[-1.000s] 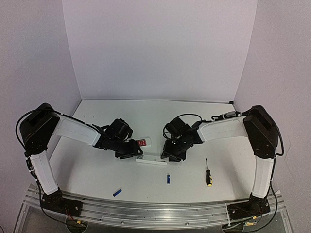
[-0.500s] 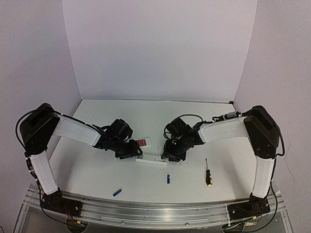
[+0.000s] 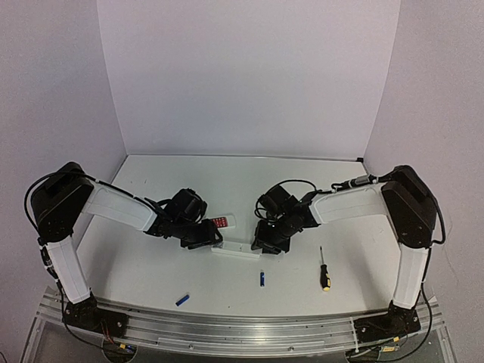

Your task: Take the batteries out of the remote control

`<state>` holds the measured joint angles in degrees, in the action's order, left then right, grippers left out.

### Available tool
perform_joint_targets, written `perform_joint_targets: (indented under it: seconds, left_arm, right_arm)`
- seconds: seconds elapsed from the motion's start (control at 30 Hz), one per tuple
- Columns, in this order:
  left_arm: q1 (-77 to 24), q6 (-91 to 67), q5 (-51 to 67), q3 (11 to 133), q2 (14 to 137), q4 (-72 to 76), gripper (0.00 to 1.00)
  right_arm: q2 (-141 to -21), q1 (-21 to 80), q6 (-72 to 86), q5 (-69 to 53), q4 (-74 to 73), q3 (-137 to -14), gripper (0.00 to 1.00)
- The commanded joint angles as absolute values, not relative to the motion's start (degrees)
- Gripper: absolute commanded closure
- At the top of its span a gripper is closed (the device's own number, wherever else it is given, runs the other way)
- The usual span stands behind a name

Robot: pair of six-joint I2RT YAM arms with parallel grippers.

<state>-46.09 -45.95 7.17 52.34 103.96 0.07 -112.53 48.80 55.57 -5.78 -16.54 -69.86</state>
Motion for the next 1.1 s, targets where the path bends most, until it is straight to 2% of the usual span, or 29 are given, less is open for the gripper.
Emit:
perform_joint_targets:
  seconds: [0.0, 0.37, 1.07]
  left_arm:
    - [-46.8, -46.9, 6.0, 49.4, 105.4, -6.5, 0.48]
    - [-47.4, -46.5, 6.3, 49.6, 105.4, -6.6, 0.49]
    - [-49.6, -45.6, 8.6, 51.0, 107.4, -6.1, 0.57]
  right_arm:
    - [-109.9, 49.4, 55.8, -5.7, -19.5, -68.7, 0.72]
    - [-112.6, 49.5, 55.2, -5.2, -20.2, -70.9, 0.72]
    - [-121.0, 53.2, 57.0, -4.9, -21.2, -79.5, 0.73]
